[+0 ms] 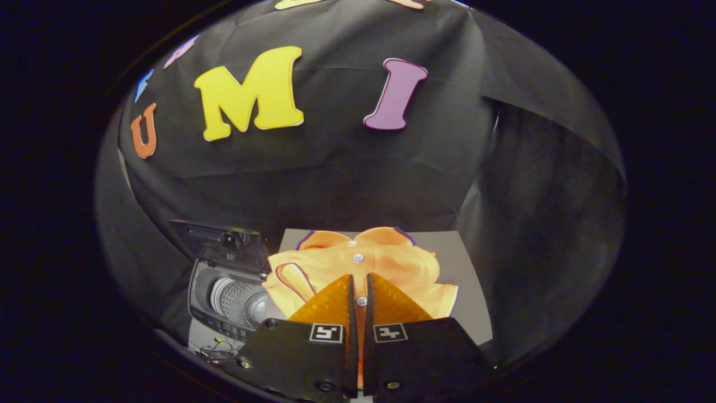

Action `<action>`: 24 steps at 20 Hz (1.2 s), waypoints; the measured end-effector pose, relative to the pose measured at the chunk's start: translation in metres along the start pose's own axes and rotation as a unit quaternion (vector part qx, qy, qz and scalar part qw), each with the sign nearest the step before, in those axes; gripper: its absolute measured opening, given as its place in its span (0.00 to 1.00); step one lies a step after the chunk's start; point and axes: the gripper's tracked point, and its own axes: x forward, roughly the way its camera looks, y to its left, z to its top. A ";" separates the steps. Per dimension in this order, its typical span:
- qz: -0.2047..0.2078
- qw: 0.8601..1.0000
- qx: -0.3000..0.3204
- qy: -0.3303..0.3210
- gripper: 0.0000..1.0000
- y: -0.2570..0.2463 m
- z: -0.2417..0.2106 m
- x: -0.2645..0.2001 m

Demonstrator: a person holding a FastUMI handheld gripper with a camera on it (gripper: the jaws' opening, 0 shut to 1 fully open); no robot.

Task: Put the clothes into the washing machine and then close the washing machine lid.

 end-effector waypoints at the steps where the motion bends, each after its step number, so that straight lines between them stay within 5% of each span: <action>1: 0.003 1.000 0.001 -0.001 0.07 0.006 0.003 -0.002; 24: 0.104 0.992 -0.067 -0.028 0.07 0.172 0.027 -0.031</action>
